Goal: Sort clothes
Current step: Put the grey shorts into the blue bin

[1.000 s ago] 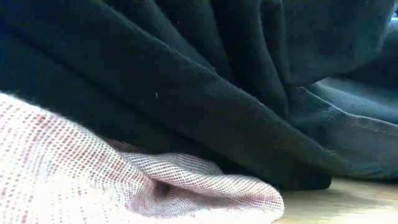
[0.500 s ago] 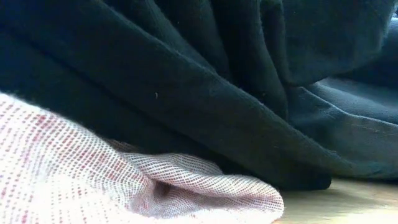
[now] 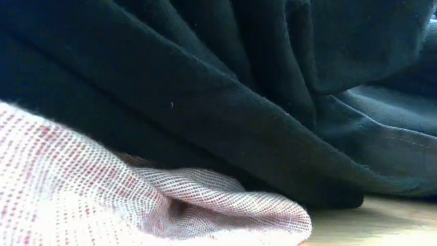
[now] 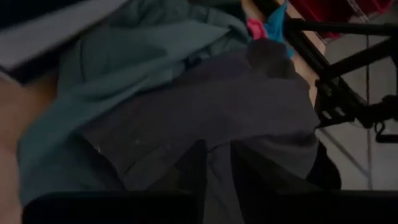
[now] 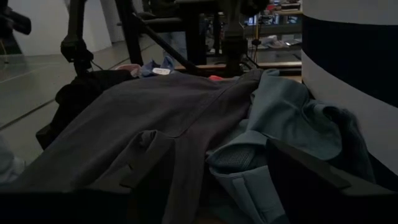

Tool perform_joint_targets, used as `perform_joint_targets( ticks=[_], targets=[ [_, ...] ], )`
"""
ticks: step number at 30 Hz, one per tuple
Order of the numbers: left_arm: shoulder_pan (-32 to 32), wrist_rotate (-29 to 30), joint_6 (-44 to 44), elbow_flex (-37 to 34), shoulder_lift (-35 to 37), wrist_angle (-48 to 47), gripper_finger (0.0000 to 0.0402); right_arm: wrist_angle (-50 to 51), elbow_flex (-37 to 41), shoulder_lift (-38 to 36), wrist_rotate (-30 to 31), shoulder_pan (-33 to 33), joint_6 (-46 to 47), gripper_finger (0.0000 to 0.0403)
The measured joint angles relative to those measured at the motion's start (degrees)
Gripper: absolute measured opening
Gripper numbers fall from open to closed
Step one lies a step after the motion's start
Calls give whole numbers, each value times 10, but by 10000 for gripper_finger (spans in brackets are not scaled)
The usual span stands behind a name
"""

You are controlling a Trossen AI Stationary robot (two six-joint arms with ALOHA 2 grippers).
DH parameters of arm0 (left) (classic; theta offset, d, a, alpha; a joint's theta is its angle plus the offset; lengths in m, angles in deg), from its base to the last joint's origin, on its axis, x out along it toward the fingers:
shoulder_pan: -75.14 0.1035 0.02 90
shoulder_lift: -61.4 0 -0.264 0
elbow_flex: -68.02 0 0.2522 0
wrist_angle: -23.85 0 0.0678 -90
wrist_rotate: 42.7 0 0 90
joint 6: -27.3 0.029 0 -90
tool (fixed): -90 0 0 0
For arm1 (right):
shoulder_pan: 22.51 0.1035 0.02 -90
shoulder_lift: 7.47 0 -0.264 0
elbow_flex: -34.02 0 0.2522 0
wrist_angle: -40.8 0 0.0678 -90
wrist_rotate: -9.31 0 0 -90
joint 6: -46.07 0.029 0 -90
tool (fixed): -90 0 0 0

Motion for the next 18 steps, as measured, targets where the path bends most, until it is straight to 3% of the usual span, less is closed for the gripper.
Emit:
perform_joint_targets(
  ticks=[4, 9, 18],
  targets=[
    [0, -10, -51, 0, -15, -7, 119, 0, 0, 0, 0, 0, 0, 254],
    [0, -9, -50, 0, -32, -32, 158, 0, 0, 0, 0, 0, 0, 254],
    [0, -4, -65, 0, -84, -93, 161, 0, 0, 0, 0, 0, 0, 254]
  ],
)
